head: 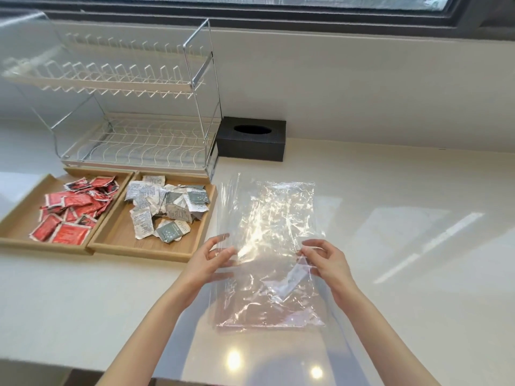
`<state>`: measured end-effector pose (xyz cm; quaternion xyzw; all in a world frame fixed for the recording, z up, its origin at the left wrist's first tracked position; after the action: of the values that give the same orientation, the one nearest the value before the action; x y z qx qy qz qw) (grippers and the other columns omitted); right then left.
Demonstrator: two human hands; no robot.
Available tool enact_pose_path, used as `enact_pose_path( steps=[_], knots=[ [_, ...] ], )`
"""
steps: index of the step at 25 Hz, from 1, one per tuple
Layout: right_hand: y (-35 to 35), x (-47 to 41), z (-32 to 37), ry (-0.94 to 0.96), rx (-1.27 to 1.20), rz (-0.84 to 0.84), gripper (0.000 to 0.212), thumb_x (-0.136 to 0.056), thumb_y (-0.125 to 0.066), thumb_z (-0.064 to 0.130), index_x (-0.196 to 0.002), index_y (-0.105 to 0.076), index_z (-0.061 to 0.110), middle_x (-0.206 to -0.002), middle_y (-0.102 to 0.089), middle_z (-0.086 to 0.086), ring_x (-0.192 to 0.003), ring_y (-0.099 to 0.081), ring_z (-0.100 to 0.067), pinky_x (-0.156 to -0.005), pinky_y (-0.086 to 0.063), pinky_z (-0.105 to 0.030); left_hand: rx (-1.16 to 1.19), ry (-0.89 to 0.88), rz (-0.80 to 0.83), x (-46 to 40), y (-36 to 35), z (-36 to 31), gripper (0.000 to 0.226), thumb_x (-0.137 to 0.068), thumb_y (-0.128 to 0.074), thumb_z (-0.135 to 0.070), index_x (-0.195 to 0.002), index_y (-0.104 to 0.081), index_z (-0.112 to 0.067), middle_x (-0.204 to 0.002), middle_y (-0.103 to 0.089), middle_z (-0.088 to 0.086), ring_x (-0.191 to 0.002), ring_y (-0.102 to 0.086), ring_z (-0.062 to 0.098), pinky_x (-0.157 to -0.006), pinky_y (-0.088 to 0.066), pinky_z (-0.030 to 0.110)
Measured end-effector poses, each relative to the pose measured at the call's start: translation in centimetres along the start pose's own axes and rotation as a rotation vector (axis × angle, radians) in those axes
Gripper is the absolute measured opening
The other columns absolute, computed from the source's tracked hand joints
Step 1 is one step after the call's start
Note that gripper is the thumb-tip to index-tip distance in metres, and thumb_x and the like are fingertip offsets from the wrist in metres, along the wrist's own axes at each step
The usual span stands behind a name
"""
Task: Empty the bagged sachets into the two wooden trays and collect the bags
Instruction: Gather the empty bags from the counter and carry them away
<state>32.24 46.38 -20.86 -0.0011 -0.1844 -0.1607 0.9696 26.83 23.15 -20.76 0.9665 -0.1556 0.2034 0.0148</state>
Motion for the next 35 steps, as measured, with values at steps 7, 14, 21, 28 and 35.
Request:
enact_pose_path(
  steps=[7, 14, 21, 28, 35],
  knots=[
    [-4.6, 2.7, -0.6, 0.005, 0.033, 0.077, 0.007, -0.087, -0.057, 0.012, -0.089, -0.060, 0.018, -0.081, -0.069, -0.002, -0.061, -0.065, 0.000, -0.059, -0.051, -0.016, 0.022, -0.032, -0.059, 4.0, 4.7, 1.9, 0.035, -0.089, -0.052, -0.015, -0.122, -0.046, -0.023, -0.107, -0.066, 0.002, -0.100, -0.063, 0.026, -0.068, -0.057, 0.022],
    [-12.2, 7.4, -1.7, 0.011, 0.083, 0.167, 0.010, -0.087, -0.057, 0.013, -0.096, -0.062, 0.013, -0.079, -0.070, 0.000, -0.064, -0.065, -0.005, -0.059, -0.051, -0.017, -0.018, -0.049, -0.179, 10.9, 11.8, 4.3, 0.032, -0.087, -0.055, -0.018, -0.116, -0.049, -0.029, -0.102, -0.066, -0.004, -0.085, -0.068, 0.007, -0.070, -0.056, 0.022],
    [-20.1, 13.4, -4.4, -0.018, 0.132, 0.308, 0.007, -0.088, -0.055, 0.012, -0.091, -0.061, 0.016, -0.080, -0.069, -0.002, -0.059, -0.066, -0.001, -0.058, -0.053, -0.015, -0.001, -0.011, -0.338, 19.4, 18.3, 8.3, 0.031, -0.086, -0.056, -0.021, -0.115, -0.053, -0.033, -0.100, -0.068, -0.007, -0.087, -0.066, 0.005, -0.074, -0.048, 0.024],
    [-26.4, 18.7, -8.3, -0.047, 0.256, 0.384, 0.010, -0.086, -0.059, 0.014, -0.095, -0.063, 0.013, -0.066, -0.066, 0.006, -0.055, -0.060, 0.002, -0.049, -0.043, -0.009, 0.067, 0.086, -0.470, 25.9, 23.3, 14.0, 0.026, -0.087, -0.054, -0.016, -0.106, -0.054, -0.035, -0.096, -0.068, -0.007, -0.085, -0.066, 0.008, -0.086, -0.045, 0.036],
    [-31.7, 21.7, -12.0, -0.135, 0.343, 0.465, 0.008, -0.086, -0.057, 0.017, -0.090, -0.063, 0.020, -0.079, -0.069, 0.000, -0.074, -0.064, -0.011, -0.067, -0.048, -0.025, 0.198, 0.226, -0.600, 30.4, 27.1, 19.4, 0.019, -0.088, -0.053, -0.013, -0.107, -0.054, -0.015, -0.101, -0.066, -0.002, -0.084, -0.062, 0.010, -0.068, -0.049, 0.019]
  ],
)
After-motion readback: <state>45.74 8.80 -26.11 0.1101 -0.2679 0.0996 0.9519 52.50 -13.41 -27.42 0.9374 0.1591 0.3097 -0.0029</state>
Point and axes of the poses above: each hand's wrist, its own x-axis away from the middle knuckle, its own y-axis out of the back of the hand, z = x × y, the point moved 1 cm from there along -x, towards the middle knuckle
